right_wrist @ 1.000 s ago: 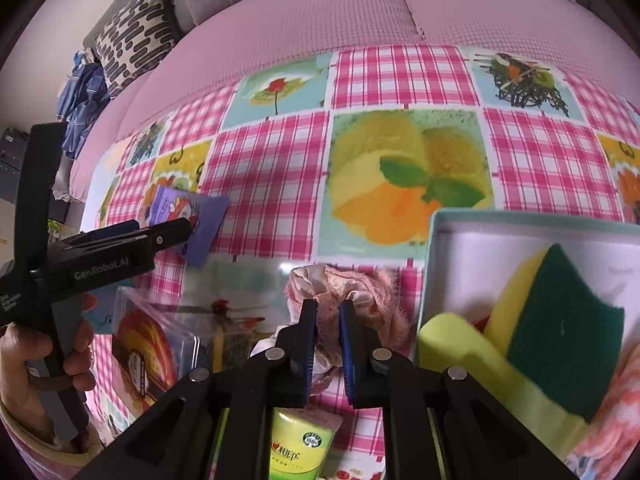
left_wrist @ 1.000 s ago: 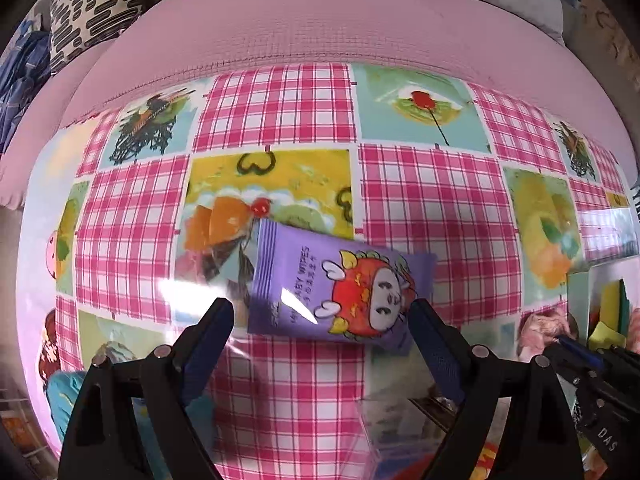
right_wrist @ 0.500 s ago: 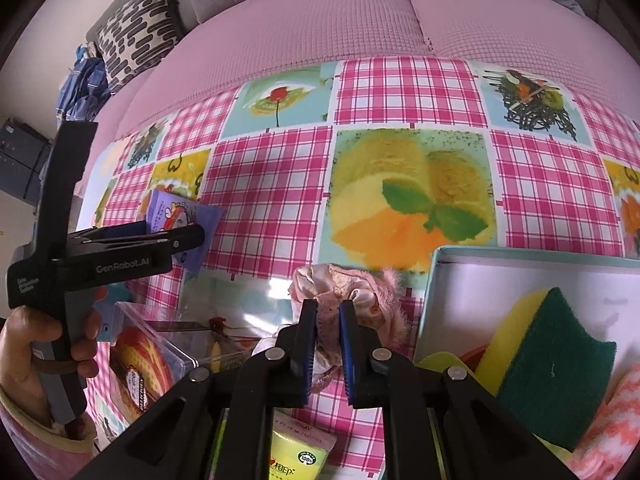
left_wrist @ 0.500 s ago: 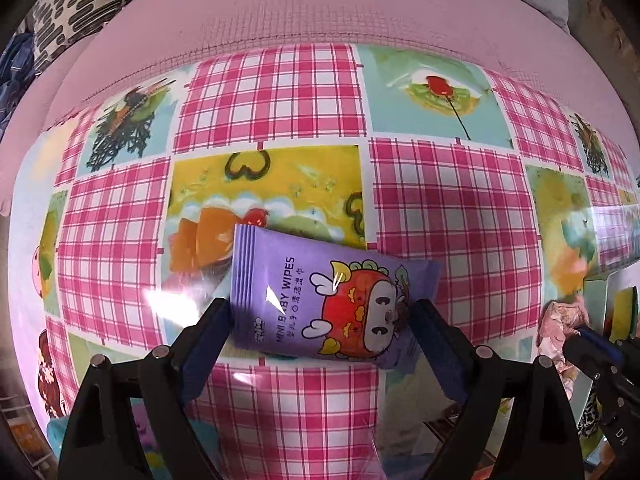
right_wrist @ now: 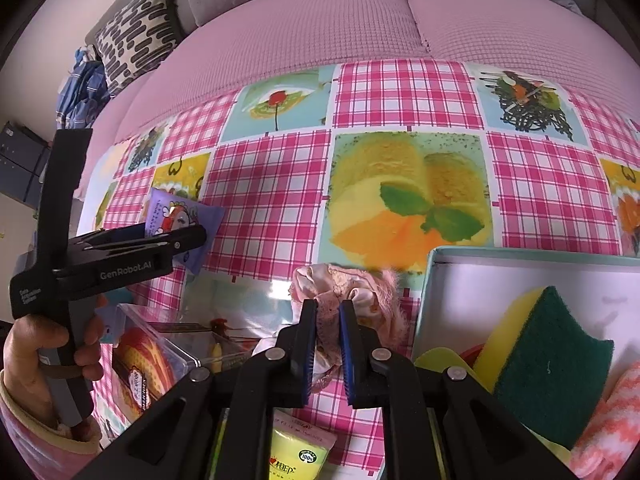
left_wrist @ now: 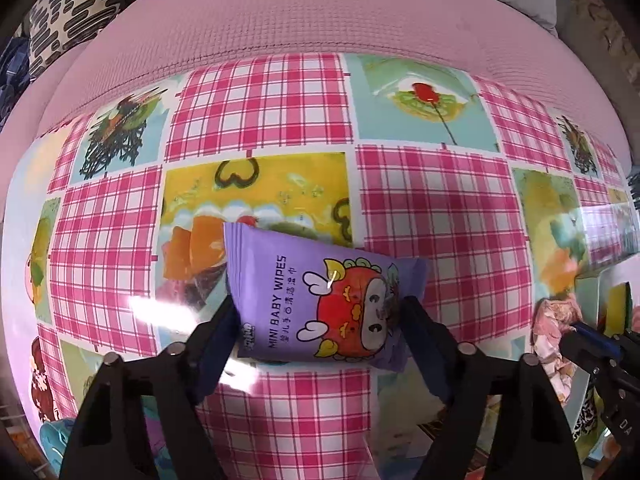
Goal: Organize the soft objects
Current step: 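Grasp the purple wipes pack with the left tool while the right tool grasps the pink scrunchie, then carry the wipes pack and scrunchie into the white tray and release both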
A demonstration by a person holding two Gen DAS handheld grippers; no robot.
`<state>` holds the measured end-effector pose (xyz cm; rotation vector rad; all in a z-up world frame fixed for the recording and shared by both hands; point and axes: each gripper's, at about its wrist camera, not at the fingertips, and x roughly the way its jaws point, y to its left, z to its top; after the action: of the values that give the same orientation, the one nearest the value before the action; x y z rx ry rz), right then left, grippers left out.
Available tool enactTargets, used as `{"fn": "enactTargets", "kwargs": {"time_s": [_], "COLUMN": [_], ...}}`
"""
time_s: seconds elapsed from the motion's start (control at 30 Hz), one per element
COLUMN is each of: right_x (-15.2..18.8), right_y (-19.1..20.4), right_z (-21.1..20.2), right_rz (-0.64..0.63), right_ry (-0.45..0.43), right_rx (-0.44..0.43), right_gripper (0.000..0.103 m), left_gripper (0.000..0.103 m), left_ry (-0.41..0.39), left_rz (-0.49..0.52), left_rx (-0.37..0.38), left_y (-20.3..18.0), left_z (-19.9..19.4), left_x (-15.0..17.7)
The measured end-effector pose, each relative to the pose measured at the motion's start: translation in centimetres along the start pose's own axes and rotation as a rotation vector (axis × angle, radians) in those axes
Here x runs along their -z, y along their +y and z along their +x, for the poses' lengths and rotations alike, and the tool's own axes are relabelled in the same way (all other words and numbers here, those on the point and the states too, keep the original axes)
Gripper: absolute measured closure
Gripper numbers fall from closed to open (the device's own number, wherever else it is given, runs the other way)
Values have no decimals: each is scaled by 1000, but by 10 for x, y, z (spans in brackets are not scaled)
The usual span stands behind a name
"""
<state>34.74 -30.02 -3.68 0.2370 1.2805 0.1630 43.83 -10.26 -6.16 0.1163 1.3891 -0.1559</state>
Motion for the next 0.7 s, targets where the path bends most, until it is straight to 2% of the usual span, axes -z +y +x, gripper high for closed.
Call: {"fn": "enactTargets", "kwargs": {"time_s": [0.17,0.5,0.7], "right_x": [1,7,14], "right_y": [-1,-5,-10], "right_z": [-8,-38,-73], "right_rz": [8,21,33], "right_ry": [-14,-52,-97], "right_rx": [-9,-28,-37], "right_gripper": [94,94,94], "left_gripper": [38,40,40], "left_ry": [-11,-32,-72], "left_rz": [-29,-32,-36], "left_rx": [41,55,69], "left_y": [2,1,-4], "left_z": [-9,-34,-72], "left_x": [2,16,28]}}
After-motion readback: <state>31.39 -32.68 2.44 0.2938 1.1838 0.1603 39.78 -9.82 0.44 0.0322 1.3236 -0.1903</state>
